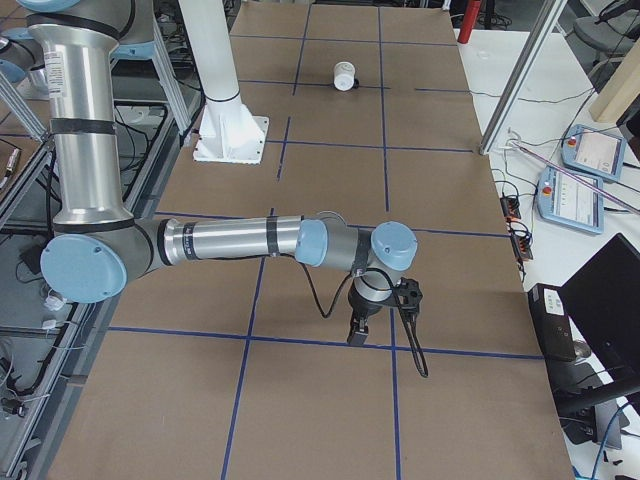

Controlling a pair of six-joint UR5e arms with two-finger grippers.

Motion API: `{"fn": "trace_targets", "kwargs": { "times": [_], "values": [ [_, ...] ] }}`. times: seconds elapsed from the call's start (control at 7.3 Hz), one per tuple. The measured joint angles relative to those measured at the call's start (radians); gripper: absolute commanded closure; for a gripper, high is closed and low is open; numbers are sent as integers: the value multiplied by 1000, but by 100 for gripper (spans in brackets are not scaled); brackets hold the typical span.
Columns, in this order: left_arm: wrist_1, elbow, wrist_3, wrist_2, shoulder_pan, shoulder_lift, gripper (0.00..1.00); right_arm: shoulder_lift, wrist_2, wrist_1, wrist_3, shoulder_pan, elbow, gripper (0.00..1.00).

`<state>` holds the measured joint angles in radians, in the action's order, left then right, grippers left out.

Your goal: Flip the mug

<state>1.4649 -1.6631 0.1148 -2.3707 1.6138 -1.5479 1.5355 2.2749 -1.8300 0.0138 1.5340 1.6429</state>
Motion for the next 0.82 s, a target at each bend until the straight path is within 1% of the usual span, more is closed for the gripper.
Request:
{"fn": "trace_targets", "kwargs": {
  "times": [0.27,0.41,0.55,0.68,0.82],
  "values": [
    [9,1,0,-4,0,-1,0,0,0,0,0,0,0,0],
    [58,-3,2,-7,-1,-4,0,0,0,0,0,0,0,0],
    [161,-10,-2,-11,-15,-5,0,0,0,0,0,0,0,0],
    [274,-13,-55,-12,-52,-6,0,0,0,0,0,0,0,0],
    [374,-11,-185,-9,-111,-8,0,0,0,0,0,0,0,0]
  ]
}}
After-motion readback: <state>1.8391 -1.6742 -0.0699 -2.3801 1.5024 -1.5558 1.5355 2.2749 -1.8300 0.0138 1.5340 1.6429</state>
